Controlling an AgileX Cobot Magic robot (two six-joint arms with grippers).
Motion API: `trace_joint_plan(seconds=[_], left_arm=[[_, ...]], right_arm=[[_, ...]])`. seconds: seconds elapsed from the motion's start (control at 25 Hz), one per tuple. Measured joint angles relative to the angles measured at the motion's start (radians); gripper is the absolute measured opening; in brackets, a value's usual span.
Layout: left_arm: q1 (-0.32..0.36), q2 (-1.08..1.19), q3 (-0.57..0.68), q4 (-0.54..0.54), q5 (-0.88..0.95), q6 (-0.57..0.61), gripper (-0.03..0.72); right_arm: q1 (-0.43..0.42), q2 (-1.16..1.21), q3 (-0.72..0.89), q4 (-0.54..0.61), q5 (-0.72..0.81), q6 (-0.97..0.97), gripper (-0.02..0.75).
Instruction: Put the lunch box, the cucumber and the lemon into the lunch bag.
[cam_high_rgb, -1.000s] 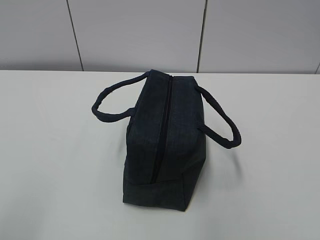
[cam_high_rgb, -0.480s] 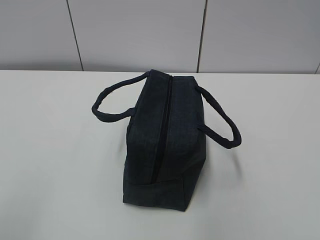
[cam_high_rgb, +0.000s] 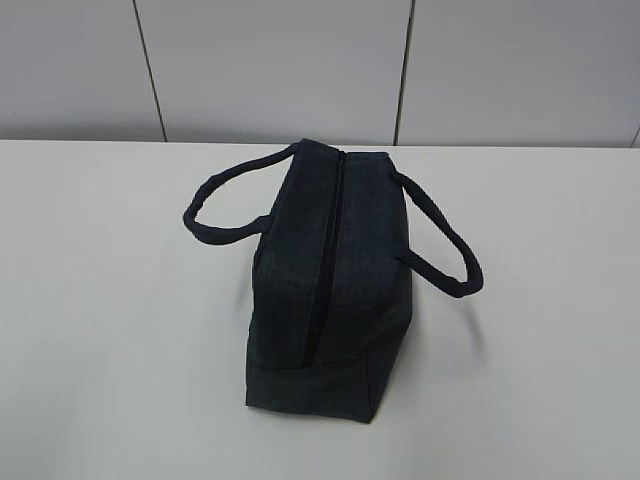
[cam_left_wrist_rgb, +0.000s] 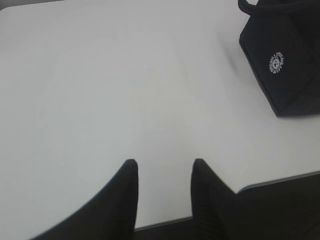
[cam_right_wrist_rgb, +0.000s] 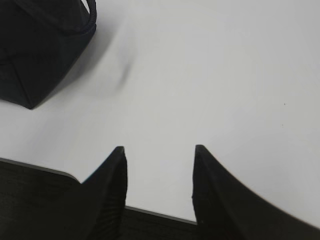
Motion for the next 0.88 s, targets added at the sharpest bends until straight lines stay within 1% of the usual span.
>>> trace_joint_plan(seconds=[0.88], left_arm=[[0.0,0.0,0.0,0.0,0.0,0.0,0.239]], right_arm=[[0.0,0.0,0.0,0.0,-0.002,0.0,0.328]])
